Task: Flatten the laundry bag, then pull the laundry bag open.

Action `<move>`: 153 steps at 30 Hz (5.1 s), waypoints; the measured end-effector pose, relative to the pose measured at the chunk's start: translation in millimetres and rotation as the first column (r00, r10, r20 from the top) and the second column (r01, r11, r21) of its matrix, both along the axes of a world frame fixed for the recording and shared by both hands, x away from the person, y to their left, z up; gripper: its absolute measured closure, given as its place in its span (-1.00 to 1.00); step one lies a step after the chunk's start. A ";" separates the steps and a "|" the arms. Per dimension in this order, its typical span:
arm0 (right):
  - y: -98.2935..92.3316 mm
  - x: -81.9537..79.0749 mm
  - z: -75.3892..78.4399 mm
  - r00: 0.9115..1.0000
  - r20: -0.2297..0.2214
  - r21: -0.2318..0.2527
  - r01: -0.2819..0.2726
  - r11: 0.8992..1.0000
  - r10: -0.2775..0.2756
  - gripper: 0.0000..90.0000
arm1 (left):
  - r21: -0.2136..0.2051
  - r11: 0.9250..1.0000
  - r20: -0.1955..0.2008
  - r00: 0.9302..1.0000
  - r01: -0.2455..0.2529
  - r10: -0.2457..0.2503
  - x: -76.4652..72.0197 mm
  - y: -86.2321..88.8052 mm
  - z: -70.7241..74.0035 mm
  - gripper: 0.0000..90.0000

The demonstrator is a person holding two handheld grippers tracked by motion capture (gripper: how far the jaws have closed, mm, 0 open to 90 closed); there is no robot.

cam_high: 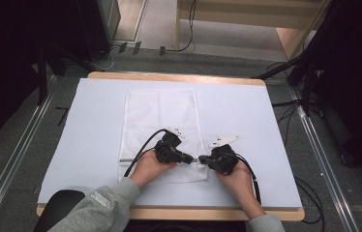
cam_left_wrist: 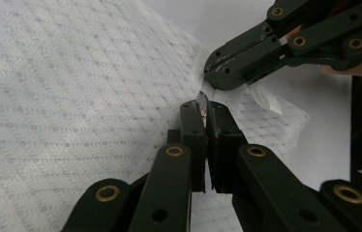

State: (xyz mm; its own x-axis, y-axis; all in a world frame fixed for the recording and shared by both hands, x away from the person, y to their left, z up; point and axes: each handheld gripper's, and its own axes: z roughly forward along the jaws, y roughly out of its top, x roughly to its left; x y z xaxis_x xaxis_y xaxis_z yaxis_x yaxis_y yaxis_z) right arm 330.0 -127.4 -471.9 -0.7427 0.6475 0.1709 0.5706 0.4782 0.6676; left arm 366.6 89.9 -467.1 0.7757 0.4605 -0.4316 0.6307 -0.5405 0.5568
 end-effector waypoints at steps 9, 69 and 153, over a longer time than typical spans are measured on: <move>-0.2 -1.3 -0.5 1.000 0.019 -0.008 -0.014 1.000 0.014 1.00 | 0.024 1.000 -0.033 0.999 0.015 -0.014 6.0 9.3 4.5 0.96; -4.7 3.3 -1.8 0.999 -0.003 0.021 -0.039 0.999 0.039 1.00 | 0.046 0.999 -0.111 0.994 -0.006 0.011 8.0 58.9 11.3 0.96; -5.7 6.0 -1.8 0.998 -0.014 0.026 -0.059 0.998 0.060 1.00 | 0.079 0.986 -0.142 0.978 -0.143 0.154 -11.1 189.4 28.2 0.96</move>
